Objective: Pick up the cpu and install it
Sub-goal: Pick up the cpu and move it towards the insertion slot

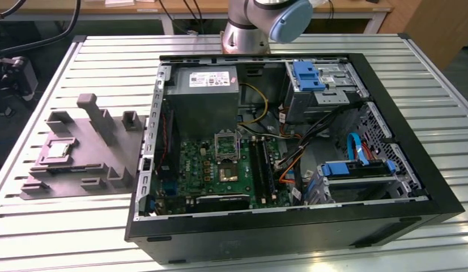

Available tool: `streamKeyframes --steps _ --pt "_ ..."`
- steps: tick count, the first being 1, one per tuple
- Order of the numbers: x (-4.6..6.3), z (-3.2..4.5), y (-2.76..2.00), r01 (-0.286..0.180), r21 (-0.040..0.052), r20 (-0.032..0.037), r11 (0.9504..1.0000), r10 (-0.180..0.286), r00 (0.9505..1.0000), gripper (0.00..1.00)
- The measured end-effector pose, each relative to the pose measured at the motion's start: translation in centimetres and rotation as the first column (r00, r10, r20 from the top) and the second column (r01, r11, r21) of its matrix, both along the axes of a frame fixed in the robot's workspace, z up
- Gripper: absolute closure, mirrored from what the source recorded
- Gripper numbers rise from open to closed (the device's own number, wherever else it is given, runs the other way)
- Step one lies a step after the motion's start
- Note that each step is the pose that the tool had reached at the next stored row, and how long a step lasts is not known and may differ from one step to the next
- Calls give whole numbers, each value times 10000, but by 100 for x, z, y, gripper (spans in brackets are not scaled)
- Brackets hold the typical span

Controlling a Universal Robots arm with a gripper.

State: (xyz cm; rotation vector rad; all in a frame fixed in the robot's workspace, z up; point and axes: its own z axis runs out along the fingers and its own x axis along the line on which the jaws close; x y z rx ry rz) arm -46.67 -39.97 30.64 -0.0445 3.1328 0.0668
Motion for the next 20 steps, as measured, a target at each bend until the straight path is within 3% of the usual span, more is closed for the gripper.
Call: streamKeyframes --steps 14,20 --pt "0 -17 0 0 3 5 10000 0 10000 45" --pt "6 -102 -7 0 0 -2 10000 0 10000 45"
